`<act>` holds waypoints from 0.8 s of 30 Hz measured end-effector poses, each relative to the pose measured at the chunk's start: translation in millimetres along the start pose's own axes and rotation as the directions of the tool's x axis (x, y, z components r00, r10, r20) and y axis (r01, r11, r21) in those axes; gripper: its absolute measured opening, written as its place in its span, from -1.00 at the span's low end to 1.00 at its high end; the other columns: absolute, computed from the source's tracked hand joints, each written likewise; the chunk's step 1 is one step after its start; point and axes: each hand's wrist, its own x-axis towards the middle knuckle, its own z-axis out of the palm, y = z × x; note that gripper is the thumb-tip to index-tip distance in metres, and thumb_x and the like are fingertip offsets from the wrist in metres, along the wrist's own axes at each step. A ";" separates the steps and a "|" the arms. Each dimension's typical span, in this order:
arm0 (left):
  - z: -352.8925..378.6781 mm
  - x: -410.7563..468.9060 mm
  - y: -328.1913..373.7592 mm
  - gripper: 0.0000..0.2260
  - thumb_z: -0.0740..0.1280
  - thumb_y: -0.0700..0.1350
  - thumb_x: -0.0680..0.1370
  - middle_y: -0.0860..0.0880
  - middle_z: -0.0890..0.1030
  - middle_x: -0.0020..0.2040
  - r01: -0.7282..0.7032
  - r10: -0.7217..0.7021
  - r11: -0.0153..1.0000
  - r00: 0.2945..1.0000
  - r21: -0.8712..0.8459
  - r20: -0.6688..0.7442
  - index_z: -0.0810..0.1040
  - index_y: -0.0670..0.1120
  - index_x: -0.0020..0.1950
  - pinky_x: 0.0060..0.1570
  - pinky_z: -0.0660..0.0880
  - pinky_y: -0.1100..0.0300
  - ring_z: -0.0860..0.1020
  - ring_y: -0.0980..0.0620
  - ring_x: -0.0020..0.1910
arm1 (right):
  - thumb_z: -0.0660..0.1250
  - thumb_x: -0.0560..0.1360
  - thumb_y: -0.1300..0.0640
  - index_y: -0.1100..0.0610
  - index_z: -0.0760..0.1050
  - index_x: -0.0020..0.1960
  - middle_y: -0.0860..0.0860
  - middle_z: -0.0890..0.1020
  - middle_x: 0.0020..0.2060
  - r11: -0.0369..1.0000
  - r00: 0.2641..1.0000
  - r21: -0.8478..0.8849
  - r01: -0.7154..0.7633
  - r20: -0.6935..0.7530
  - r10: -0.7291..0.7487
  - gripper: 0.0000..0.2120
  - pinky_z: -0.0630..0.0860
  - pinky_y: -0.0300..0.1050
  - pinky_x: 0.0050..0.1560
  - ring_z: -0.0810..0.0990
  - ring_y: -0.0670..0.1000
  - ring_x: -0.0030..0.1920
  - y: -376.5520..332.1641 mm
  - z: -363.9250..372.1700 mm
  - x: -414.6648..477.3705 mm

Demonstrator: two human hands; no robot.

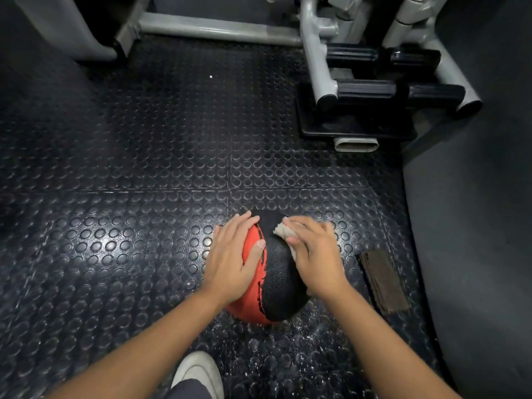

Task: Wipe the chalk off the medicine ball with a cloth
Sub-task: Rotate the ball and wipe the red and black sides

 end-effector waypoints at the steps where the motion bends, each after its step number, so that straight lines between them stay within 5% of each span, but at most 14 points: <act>1: 0.2 -0.2 1.0 -0.50 0.02 0.20 0.59 0.08 0.35 0.47 0.000 0.000 1.000 1.000 0.002 0.000 0.37 0.02 0.45 0.51 0.06 -0.06 0.24 0.11 0.48 | 0.17 0.58 0.04 -0.07 0.60 0.20 -0.22 0.57 0.15 1.000 0.998 -0.023 -0.018 0.065 0.019 -0.71 0.23 -0.28 0.08 0.46 0.06 0.06 4.5 1.7 14.9; 6: -0.2 3.1 6.6 -0.50 0.00 0.19 0.59 0.06 0.37 0.45 0.015 -0.014 1.000 1.000 0.025 -0.009 0.39 0.00 0.44 0.47 0.17 -0.05 0.25 0.09 0.46 | 0.22 0.58 0.17 -0.23 0.51 -0.32 -0.21 0.57 -0.13 0.989 0.952 0.020 -0.148 0.274 0.137 -0.60 0.35 0.09 0.23 0.50 0.22 0.06 10.9 3.4 64.1; 9: -3.9 6.3 5.8 -0.48 -0.03 0.21 0.58 0.09 0.35 0.45 0.038 -0.039 0.999 0.999 0.031 0.013 0.37 0.03 0.45 0.44 0.19 0.05 0.26 0.11 0.44 | 0.20 0.61 0.19 -0.14 0.64 0.02 -0.14 0.60 0.06 0.998 0.971 0.014 -0.066 0.231 0.061 -0.70 0.13 -0.39 0.22 0.49 0.09 0.10 -4.5 -8.3 38.7; 11: -5.0 7.3 3.7 -0.48 -0.04 0.21 0.57 0.09 0.34 0.45 0.030 -0.031 0.999 0.999 0.031 0.034 0.36 0.04 0.45 0.43 0.19 0.10 0.26 0.12 0.44 | 0.20 0.61 0.21 -0.07 0.62 0.15 -0.14 0.58 0.14 1.000 0.984 0.015 -0.014 0.177 0.011 -0.71 0.06 -0.53 0.15 0.46 0.06 0.10 -14.7 -15.8 10.7; 16: -2.1 4.5 0.9 -0.50 0.00 0.17 0.60 0.05 0.37 0.45 -0.033 0.032 0.998 0.999 0.047 0.037 0.39 -0.01 0.44 0.46 0.18 0.05 0.27 0.07 0.45 | 0.27 0.56 0.31 0.06 0.60 0.21 -0.17 0.58 0.13 0.999 0.990 0.027 0.021 0.141 -0.025 -0.70 0.23 -0.44 0.09 0.32 -0.01 0.00 -11.2 -16.4 5.8; 20: 1.0 5.0 3.5 -0.51 0.01 0.16 0.60 0.04 0.38 0.44 -0.041 0.039 0.998 0.999 0.051 0.033 0.40 -0.02 0.44 0.46 0.18 0.03 0.28 0.06 0.45 | 0.24 0.59 0.24 0.16 0.65 0.07 -0.04 0.60 0.12 0.998 0.954 -0.045 -0.041 0.297 0.052 -0.79 0.20 -0.08 0.24 0.45 0.09 0.10 -0.1 -6.5 65.7; 24: -1.9 13.0 3.3 -0.49 -0.02 0.19 0.58 0.06 0.36 0.43 0.003 -0.006 0.999 0.999 0.054 0.047 0.38 0.02 0.43 0.43 0.22 0.04 0.29 0.08 0.42 | 0.25 0.59 0.26 0.09 0.65 0.12 -0.08 0.60 0.11 0.998 0.968 -0.017 -0.060 0.241 0.063 -0.76 0.15 -0.28 0.10 0.44 0.05 0.08 -7.3 -8.0 51.9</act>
